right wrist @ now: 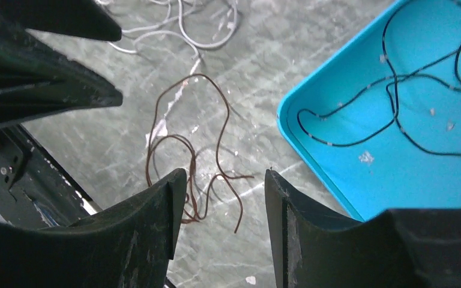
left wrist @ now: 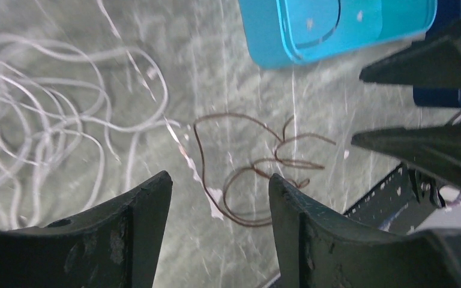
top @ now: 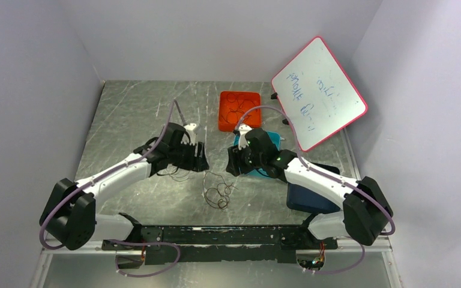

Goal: Untangle the cables

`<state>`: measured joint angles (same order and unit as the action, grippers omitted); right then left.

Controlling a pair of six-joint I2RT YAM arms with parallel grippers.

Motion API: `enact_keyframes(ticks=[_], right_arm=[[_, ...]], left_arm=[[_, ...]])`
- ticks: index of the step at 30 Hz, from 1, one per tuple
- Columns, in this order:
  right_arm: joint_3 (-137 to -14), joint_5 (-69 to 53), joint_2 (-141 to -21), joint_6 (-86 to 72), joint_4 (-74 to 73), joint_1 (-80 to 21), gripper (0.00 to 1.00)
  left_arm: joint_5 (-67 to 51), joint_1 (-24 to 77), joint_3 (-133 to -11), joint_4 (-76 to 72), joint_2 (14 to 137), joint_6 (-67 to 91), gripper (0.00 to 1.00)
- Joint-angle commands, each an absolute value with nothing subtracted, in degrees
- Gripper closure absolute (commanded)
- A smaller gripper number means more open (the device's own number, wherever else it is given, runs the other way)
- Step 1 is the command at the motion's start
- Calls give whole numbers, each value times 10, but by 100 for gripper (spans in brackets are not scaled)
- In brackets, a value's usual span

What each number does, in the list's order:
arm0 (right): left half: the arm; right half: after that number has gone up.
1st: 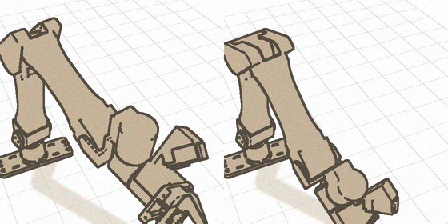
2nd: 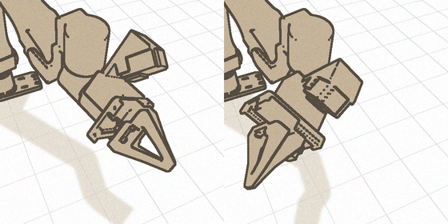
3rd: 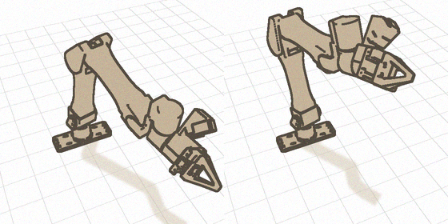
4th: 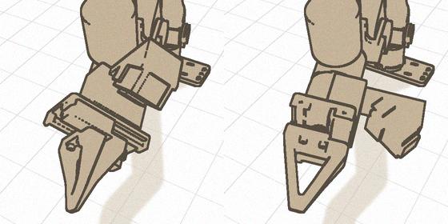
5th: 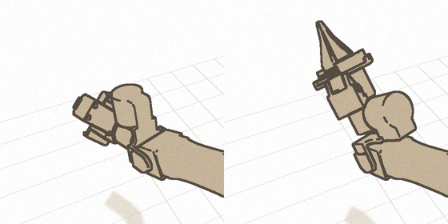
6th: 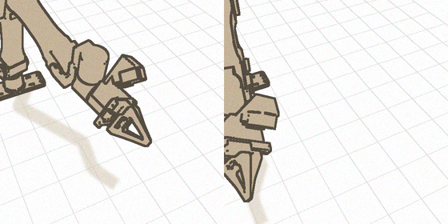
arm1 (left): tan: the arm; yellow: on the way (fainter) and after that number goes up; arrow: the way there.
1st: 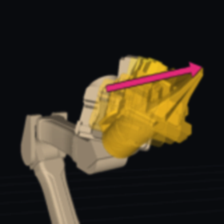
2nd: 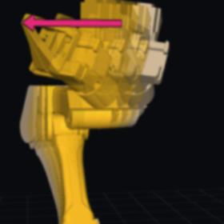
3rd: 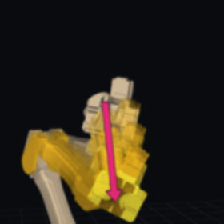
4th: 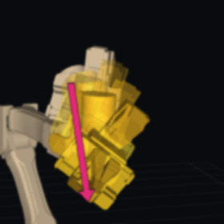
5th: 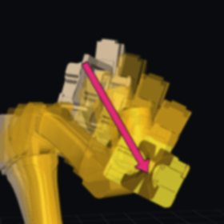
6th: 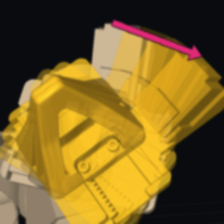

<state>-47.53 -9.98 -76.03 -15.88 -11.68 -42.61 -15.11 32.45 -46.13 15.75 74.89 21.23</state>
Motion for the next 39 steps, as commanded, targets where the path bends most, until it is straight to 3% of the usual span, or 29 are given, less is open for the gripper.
enact_keyframes(ticks=[1, 7, 26, 39], right_arm=[[-458, -77, -738, -182, -104, -427, 46], [-459, -48, -741, -189, -89, -427, 46], [-460, -52, -749, -186, -80, -426, 46], [-468, -58, -760, -186, -77, -426, 46]], left_arm=[[-163, 361, -426, 121, 731, 268, 36], [-133, 412, -403, 104, 763, 295, 39], [-38, 415, -406, 110, 811, 280, 47], [-61, 415, -415, 30, 883, 239, 54]])
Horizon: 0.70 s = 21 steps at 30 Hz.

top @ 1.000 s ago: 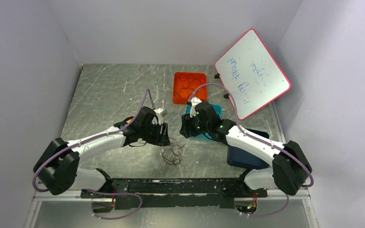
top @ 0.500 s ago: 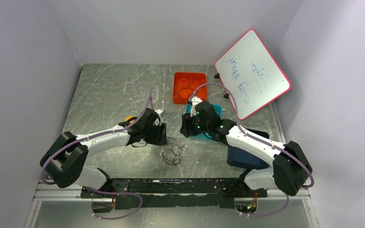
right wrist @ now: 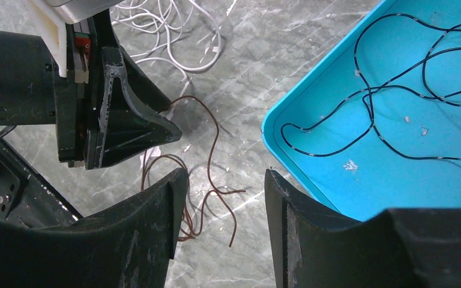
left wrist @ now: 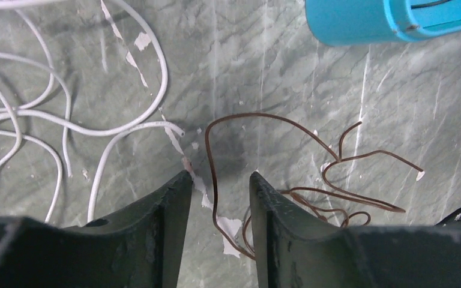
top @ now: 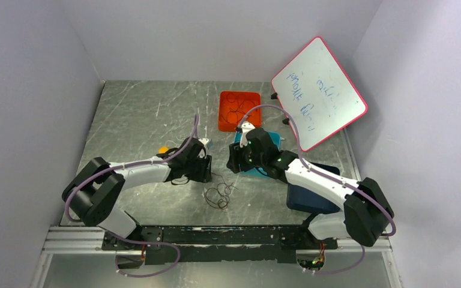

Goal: Untangle the cables

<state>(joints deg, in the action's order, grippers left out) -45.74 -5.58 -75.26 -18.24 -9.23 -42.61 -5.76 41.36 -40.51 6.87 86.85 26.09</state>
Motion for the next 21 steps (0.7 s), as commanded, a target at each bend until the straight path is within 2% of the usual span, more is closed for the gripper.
enact_keyframes(ticks=[1, 9, 11, 21], right_arm=[[-468, -58, -760, -186, -77, -427, 46], [-446, -56, -750, -204, -46, -426, 47], [-434, -46, -743, -218, -29, -426, 46], [-393, -37, -748, -234, 113, -426, 38]], left_arm=[[-64, 416, -414, 27, 884, 238, 57], [-68, 415, -413, 29, 882, 232, 89], [-55, 415, -418, 39, 873, 234, 93], [-18, 414, -485, 108, 754, 185, 93]])
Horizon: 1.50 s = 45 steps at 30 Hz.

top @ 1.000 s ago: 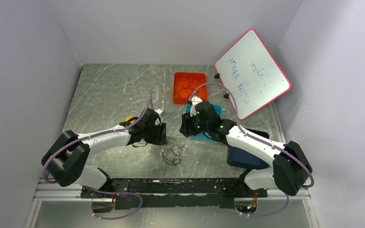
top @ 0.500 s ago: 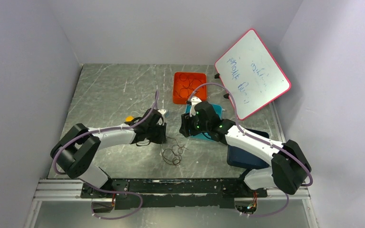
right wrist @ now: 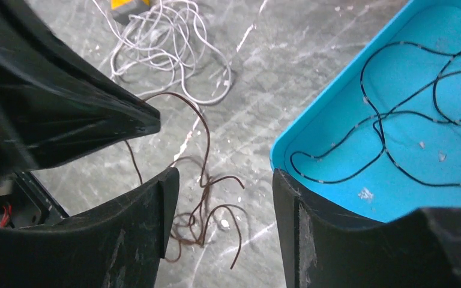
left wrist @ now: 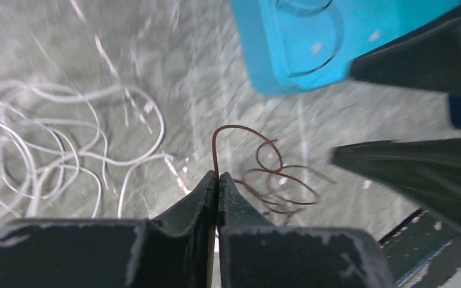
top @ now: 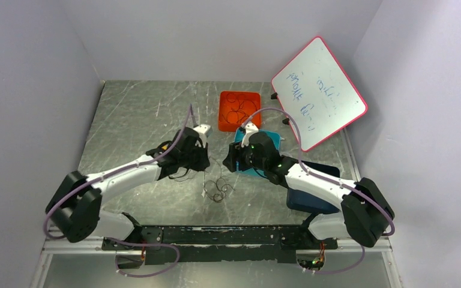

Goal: Untangle the cables

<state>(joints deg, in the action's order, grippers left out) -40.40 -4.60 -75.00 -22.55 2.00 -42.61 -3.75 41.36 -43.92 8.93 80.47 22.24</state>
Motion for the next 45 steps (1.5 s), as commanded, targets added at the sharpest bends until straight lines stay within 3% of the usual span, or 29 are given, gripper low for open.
enact_keyframes(ticks=[1, 13, 25, 35, 45], right_arm=[[-394, -38, -752, -230, 126, -427, 37], [-416, -42, -786, -191, 249, -427, 36], [-409, -58, -809, -194, 290, -427, 55], [-366, -74, -716, -161, 341, -426, 41], [-401, -60, -640, -66, 238, -426, 38]], left_arm=[[-21, 414, -491, 112, 748, 177, 93], [-22, 414, -597, 178, 718, 141, 93], [-14, 413, -723, 230, 708, 124, 93], [45, 405, -808, 242, 697, 95, 93], [48, 399, -883, 245, 710, 71, 93]])
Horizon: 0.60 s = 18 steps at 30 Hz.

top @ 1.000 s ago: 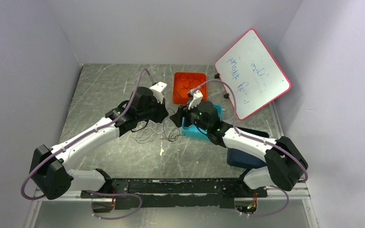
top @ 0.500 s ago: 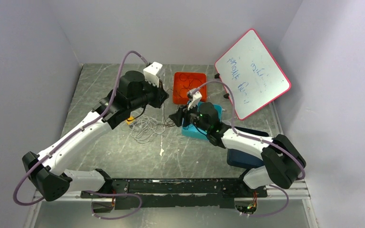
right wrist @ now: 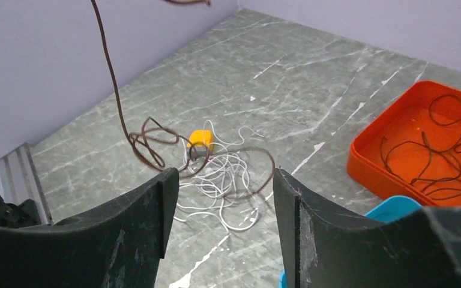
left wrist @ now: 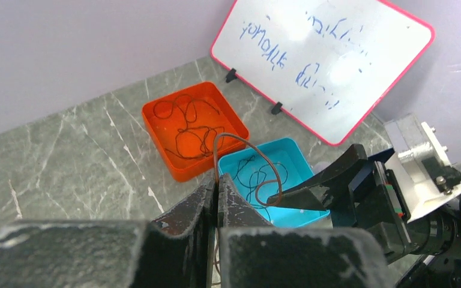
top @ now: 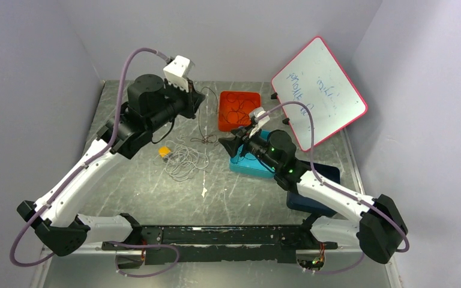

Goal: Untangle the cables

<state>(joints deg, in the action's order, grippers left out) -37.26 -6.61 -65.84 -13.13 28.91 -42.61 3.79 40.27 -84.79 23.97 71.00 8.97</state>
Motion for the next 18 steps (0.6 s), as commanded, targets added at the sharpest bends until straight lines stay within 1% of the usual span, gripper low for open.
enact_keyframes(ticks=[1, 4, 6, 8, 14, 18], right_arm=[[-406, -63, -637, -52, 223, -426, 37], [-416, -64, -630, -22, 198, -426, 34], [-422, -53, -632, -22, 194, -426, 30], [-435, -45, -639, -35, 189, -426, 29], [-463, -23, -673, -107, 199, -425, 29], [-479, -16, -700, -148, 196, -425, 33]], left_arm=[[46, 398, -891, 246, 711, 70, 93], [33, 398, -915, 250, 717, 68, 93], [26, 398, -929, 249, 720, 69, 93], [22, 398, -935, 245, 721, 69, 93], [15, 398, -941, 241, 725, 75, 93], [3, 398, -943, 239, 729, 83, 93]])
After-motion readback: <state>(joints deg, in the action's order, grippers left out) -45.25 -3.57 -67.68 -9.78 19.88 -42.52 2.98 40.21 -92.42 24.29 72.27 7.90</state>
